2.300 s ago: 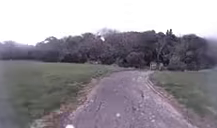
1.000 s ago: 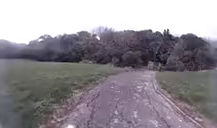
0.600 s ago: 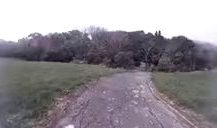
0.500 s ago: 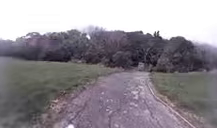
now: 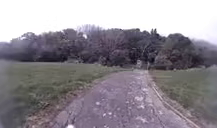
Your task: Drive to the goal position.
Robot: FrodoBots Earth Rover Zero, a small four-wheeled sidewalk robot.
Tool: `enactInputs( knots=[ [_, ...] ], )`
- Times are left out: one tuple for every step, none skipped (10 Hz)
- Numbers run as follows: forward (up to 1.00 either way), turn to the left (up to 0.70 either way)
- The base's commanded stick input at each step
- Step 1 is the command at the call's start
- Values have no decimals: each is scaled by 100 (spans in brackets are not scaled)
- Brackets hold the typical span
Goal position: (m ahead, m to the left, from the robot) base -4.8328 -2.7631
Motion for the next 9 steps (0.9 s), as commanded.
enactInputs(
  knots=[
    [27,-63],
    [0,-70],
    [0,-49],
    [0,-70],
    [0,-85],
    [0,-85],
    [0,-85],
    [0,-85],
    [0,-85]
  ],
)
